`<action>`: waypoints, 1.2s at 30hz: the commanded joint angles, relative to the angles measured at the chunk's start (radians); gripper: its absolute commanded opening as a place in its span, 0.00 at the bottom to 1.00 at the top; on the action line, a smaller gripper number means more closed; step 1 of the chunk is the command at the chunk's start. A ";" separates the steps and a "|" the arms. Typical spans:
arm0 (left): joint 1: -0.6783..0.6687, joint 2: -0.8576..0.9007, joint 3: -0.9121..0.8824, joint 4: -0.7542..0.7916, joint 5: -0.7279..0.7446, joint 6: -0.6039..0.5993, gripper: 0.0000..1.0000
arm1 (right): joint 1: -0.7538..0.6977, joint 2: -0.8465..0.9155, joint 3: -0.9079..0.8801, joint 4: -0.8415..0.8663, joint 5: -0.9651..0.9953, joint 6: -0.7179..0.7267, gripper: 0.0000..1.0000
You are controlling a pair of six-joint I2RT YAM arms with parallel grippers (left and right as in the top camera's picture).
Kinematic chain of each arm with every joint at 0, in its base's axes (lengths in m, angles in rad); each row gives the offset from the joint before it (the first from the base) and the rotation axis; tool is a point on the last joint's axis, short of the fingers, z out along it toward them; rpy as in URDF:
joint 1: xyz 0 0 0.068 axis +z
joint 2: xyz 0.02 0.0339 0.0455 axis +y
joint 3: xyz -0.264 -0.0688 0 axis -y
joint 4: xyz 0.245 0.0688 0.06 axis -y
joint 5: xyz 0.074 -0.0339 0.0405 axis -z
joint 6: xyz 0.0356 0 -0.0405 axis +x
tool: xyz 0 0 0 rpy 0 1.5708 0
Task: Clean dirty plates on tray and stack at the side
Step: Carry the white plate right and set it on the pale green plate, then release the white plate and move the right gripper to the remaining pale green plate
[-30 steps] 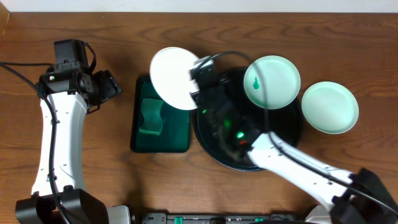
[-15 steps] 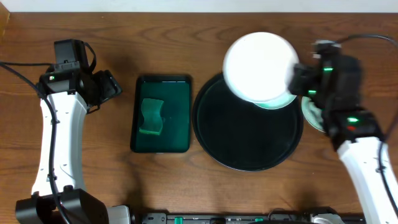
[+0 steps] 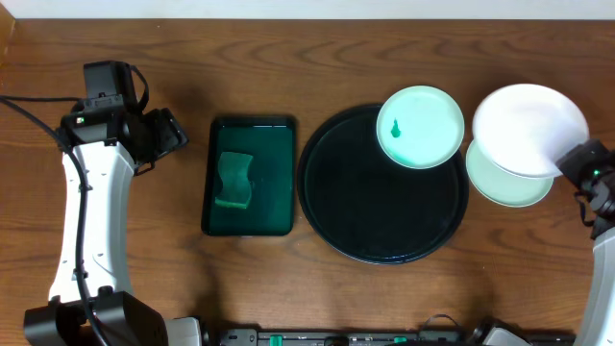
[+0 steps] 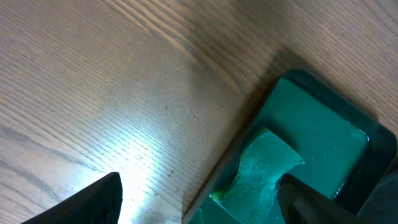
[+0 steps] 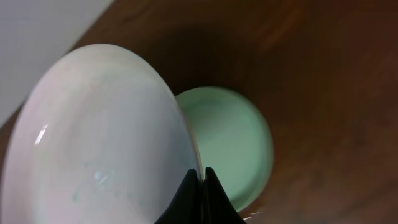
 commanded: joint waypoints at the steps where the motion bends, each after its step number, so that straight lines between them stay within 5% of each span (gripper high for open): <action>1: 0.004 0.001 0.014 -0.003 -0.013 -0.001 0.80 | -0.010 0.002 -0.029 0.000 0.193 0.072 0.01; 14: 0.004 0.001 0.014 -0.003 -0.013 -0.001 0.80 | -0.011 0.226 -0.056 0.004 0.323 0.134 0.01; 28: 0.004 0.001 0.014 -0.003 -0.013 -0.001 0.80 | -0.010 0.439 -0.056 0.105 0.254 0.146 0.01; 36: 0.004 0.001 0.014 -0.003 -0.013 -0.001 0.80 | 0.006 0.427 -0.027 0.092 0.061 -0.040 0.47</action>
